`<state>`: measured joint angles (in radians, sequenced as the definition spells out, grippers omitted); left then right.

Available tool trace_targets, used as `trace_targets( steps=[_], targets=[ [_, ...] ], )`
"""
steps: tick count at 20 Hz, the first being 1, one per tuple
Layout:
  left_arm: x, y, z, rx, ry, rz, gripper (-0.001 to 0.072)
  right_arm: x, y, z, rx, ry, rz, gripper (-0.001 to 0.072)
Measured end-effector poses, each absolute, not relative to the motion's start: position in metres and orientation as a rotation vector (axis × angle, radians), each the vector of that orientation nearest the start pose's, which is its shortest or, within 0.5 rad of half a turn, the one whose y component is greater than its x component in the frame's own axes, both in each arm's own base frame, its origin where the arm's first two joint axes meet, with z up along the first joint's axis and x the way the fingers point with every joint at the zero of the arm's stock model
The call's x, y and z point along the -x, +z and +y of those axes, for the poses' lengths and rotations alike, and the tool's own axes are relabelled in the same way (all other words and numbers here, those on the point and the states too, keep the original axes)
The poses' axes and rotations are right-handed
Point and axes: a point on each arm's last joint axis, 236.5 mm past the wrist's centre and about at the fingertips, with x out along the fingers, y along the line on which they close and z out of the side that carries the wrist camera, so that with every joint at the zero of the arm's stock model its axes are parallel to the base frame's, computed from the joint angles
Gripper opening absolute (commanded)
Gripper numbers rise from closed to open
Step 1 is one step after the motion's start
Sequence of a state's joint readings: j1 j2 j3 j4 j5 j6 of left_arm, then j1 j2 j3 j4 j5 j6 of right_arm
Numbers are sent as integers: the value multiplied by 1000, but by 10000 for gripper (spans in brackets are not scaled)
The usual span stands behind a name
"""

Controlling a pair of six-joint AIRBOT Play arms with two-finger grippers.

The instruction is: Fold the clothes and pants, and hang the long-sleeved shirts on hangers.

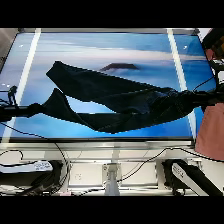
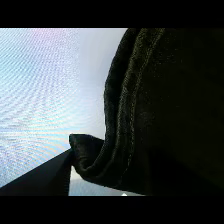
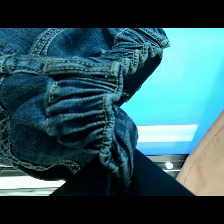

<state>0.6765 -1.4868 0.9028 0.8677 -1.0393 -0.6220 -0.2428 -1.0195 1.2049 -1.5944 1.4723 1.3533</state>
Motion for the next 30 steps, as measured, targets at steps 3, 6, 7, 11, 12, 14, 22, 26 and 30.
trace_targets(
  steps=[3,6,7,11,12,14,22,26,30],
  targets=[
    [-349,-97,99,357,-303,1136,223,-297,93,-79,45,-84,1298,54],
    [-350,-96,94,328,-334,1130,37,-297,93,-78,44,-83,1298,54],
    [-351,-96,94,321,-338,1128,37,-297,93,-78,43,-82,1298,54],
    [-354,-88,95,296,-342,1108,36,-300,94,-77,15,-100,1285,52],
    [-358,-81,95,293,-341,1090,36,-304,95,-78,-7,-117,1265,52],
    [-374,-60,101,293,-318,1029,35,-314,99,-80,-51,-159,1214,52],
    [-435,52,166,406,10,799,31,-362,100,-106,-138,-300,1105,51],
    [-415,50,189,398,139,912,31,-371,76,-111,-143,-304,1263,52],
    [-374,27,196,346,185,1119,32,-349,57,-106,-97,-236,1510,52]
  ],
)
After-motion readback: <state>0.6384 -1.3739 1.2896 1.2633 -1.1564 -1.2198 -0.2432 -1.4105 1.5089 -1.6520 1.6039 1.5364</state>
